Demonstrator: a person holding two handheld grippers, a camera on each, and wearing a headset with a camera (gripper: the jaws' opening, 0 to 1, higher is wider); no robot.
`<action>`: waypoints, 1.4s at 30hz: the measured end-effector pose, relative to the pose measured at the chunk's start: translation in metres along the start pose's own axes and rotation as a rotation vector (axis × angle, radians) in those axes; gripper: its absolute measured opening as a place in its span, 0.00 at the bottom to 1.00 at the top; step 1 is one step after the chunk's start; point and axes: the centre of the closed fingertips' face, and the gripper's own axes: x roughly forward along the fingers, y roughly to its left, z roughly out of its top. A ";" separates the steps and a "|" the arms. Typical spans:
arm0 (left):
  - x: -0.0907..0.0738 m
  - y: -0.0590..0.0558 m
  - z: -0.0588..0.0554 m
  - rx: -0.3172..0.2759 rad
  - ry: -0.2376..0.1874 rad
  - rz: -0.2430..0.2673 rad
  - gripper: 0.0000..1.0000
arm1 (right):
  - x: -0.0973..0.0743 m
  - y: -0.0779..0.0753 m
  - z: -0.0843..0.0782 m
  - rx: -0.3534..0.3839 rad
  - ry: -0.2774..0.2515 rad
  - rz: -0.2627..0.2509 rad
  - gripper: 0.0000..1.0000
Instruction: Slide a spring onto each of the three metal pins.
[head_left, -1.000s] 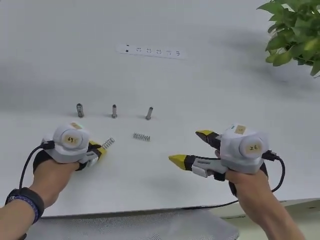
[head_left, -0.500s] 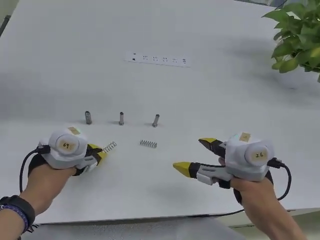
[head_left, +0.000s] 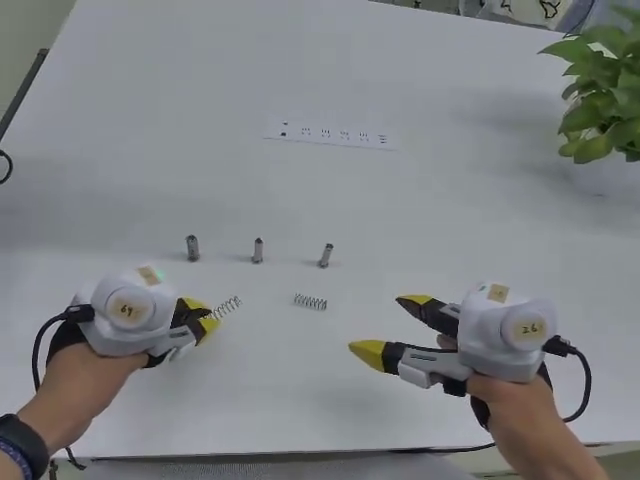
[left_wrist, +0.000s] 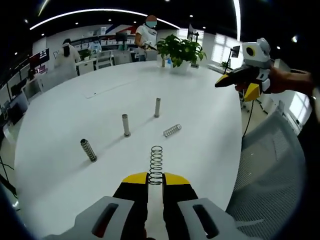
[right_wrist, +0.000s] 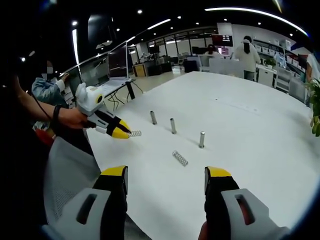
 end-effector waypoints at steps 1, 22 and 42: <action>-0.002 -0.001 0.002 0.009 -0.003 -0.002 0.02 | 0.001 0.001 0.000 -0.002 0.001 0.006 0.61; -0.015 -0.038 0.033 0.149 -0.043 -0.080 0.02 | 0.011 0.011 0.000 -0.024 0.023 0.056 0.64; -0.011 -0.072 0.062 0.244 -0.078 -0.156 0.03 | 0.020 0.030 0.006 -0.059 0.020 0.135 0.60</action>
